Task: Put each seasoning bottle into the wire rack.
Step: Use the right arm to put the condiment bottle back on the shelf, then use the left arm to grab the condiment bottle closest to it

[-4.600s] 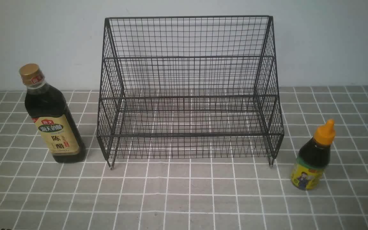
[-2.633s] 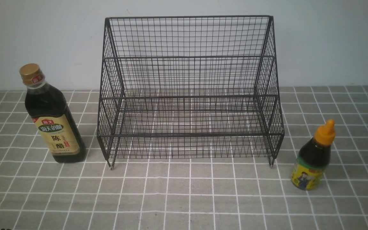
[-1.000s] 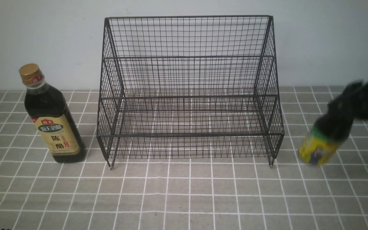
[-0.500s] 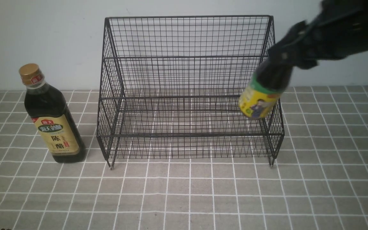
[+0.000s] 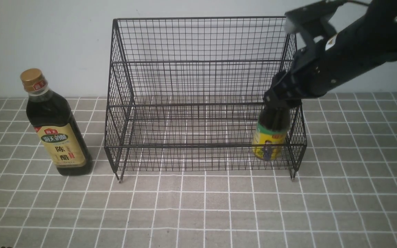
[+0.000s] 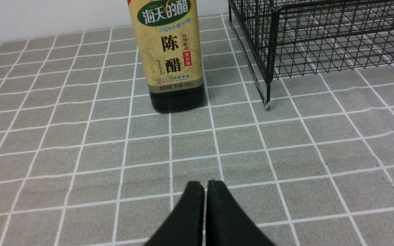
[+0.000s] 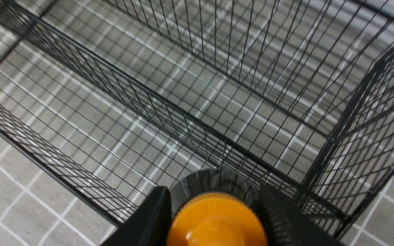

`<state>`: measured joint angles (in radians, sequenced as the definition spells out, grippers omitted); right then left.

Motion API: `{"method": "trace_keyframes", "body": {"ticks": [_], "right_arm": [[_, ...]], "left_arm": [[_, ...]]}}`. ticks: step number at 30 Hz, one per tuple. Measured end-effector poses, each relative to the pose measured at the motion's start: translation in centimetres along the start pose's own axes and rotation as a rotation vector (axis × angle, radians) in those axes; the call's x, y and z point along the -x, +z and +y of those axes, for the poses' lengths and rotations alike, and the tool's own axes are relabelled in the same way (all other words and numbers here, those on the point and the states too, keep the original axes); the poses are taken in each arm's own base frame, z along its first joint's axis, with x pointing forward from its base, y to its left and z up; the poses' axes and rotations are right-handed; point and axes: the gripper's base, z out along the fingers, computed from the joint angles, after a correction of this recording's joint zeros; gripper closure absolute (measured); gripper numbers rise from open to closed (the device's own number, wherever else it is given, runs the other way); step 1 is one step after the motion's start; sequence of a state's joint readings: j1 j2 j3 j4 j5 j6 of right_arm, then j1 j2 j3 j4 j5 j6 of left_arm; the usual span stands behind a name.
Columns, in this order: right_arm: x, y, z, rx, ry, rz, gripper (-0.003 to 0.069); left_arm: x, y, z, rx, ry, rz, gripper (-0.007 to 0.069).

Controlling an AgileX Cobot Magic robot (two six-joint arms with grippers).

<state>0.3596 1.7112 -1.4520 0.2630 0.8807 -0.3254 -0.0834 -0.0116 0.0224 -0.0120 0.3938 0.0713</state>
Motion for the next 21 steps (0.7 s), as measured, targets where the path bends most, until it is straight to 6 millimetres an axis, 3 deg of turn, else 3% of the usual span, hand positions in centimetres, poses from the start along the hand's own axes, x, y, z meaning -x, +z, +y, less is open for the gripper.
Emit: {"method": "trace_keyframes", "body": {"ticks": [2,8,11,16,21], "right_arm": [[-0.3,1.1,-0.2,0.002,0.002,0.030,0.0358],[-0.1,1.3,-0.2,0.001,0.002,0.024,0.0337],[-0.2,0.9,-0.1,0.010,0.001,0.045,0.0229],[0.0,-2.8,0.6,0.008,-0.009,0.003,0.0109],[-0.1,-10.7,1.5,-0.056,0.008,-0.124,0.0095]], "left_arm": [[0.0,0.0,0.0,0.000,0.000,0.000,0.0631],[0.0,0.0,0.0,0.000,0.000,0.000,0.0631],[0.0,0.0,0.0,0.000,0.000,0.000,0.0631],[0.1,0.0,0.0,0.000,-0.004,-0.010,0.0631],[1.0,0.0,-0.2,-0.029,-0.121,-0.121,0.0631]]}}
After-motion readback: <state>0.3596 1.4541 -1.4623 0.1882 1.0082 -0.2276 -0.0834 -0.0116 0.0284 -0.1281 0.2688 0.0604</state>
